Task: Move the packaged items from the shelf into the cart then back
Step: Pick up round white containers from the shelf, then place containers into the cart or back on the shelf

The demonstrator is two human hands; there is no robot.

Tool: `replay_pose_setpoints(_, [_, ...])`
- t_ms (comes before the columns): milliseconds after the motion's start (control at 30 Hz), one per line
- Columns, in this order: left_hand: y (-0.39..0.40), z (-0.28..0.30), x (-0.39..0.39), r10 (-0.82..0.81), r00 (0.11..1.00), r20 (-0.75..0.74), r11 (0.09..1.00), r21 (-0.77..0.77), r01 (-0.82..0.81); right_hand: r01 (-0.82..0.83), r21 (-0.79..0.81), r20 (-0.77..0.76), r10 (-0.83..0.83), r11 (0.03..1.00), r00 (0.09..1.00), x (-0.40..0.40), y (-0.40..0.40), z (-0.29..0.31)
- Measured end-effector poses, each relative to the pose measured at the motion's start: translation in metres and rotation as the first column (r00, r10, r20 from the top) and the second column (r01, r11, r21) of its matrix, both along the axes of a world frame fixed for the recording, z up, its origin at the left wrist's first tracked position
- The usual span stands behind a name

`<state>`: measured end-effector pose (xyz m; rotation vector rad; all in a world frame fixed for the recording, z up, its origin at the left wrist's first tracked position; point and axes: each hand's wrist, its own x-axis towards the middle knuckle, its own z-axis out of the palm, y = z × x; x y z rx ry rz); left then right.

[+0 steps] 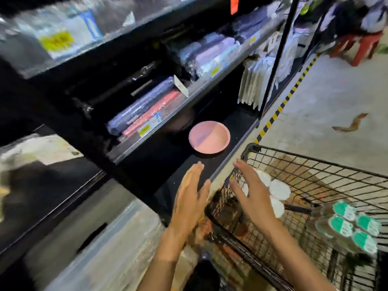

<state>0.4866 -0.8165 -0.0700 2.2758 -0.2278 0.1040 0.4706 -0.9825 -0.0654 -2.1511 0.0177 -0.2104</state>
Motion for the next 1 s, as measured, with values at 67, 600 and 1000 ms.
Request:
replay_pose_setpoints(67, [0.036, 0.020, -0.029, 0.100, 0.993, 0.056, 0.995, -0.003, -0.100, -0.140, 0.003, 0.050, 0.140, 0.990, 0.989, -0.009, 0.026, 0.020])
replay_pose_setpoints(600, [0.264, 0.084, -0.277, 0.766, 0.634, 0.104, 0.642, -0.077, -0.763, -0.751, 0.064, 0.146, 0.738, 0.658, 0.659, -0.142, 0.273, 0.060])
replay_pose_setpoints(1000, [0.426, 0.093, -0.430, 0.888, 0.430, 0.161, 0.444, -0.062, -0.894, -0.872, 0.068, 0.088, 0.867, 0.485, 0.490, -0.246, 0.464, 0.087])
